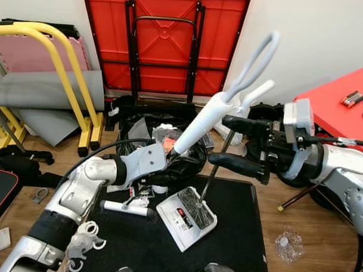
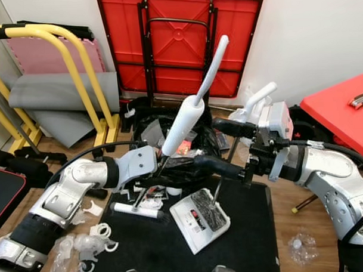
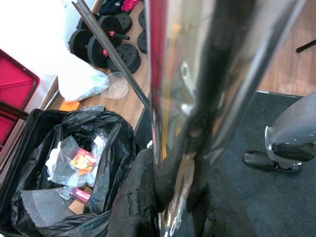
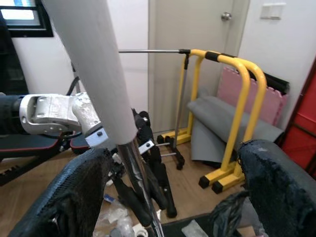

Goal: Sweep floor

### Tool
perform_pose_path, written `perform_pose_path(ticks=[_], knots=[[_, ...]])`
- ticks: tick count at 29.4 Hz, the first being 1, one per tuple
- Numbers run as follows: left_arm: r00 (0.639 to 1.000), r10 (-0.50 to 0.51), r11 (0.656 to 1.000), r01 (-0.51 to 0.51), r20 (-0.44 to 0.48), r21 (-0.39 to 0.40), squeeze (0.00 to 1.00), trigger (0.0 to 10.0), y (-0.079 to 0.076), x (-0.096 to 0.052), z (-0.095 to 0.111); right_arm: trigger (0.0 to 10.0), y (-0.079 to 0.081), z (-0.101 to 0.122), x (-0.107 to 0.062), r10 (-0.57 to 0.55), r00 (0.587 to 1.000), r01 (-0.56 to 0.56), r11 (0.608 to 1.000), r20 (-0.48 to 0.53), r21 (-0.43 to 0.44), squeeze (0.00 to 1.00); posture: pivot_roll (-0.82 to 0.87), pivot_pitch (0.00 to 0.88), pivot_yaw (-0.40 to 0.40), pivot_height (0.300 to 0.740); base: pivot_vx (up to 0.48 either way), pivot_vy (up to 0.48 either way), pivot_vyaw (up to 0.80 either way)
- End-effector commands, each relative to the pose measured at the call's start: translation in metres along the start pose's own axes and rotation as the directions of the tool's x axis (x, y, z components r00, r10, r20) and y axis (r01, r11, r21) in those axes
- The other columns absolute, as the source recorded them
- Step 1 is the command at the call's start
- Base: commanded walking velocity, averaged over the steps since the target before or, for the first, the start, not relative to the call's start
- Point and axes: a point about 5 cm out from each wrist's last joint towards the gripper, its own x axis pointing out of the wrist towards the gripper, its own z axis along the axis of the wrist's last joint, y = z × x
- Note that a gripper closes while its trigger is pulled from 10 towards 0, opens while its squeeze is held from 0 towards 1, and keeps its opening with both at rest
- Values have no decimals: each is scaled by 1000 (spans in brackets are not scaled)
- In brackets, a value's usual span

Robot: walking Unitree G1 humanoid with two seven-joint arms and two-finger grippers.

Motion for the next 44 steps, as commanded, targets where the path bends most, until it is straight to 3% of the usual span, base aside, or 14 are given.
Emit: perform_pose_path(ticks=[1,6,10,14,20,36,37,38,39,44], knots=[[999,39,999,-40,23,37,0,10000,8,1,9,10000,5,5,6,40,999,-39,999,24,-15,0,-147,47,-98,740,0,0,0],[999,35,999,-36,24,39,0,10000,8,1,10,10000,7,6,32,101,992,-100,995,70,-19,0,-143,53,-94,740,0,0,0],[999,34,999,-35,25,39,0,10000,7,2,10,10000,5,4,40,103,992,-102,995,78,-21,0,-139,56,-97,740,0,0,0],[999,35,999,-36,29,36,0,10000,6,2,11,10000,-1,8,64,119,987,-114,992,111,-49,0,-132,62,-104,740,0,0,0],[999,35,999,-36,31,35,0,10000,5,2,12,10000,-4,12,70,111,986,-103,992,124,-66,0,-133,63,-105,740,0,0,0],[999,26,999,-28,34,37,0,10000,4,4,13,10000,7,14,90,192,977,-179,974,88,-142,0,-140,65,-105,740,0,0,0],[999,27,999,-28,34,37,0,10000,4,4,13,7059,7,14,91,198,976,-185,973,89,-142,0,-140,65,-105,740,0,0,0],[999,27,999,-28,34,37,0,10000,4,4,13,7059,7,14,91,198,976,-185,973,89,-142,0,-140,65,-105,740,0,0,0],[999,27,999,-28,35,37,0,10000,4,4,13,0,7,14,91,203,975,-189,972,92,-140,0,-140,66,-105,740,0,0,0],[999,27,999,-28,35,36,0,10000,4,5,13,0,8,15,91,211,972,-197,971,102,-137,0,-141,67,-104,740,0,0,0]])
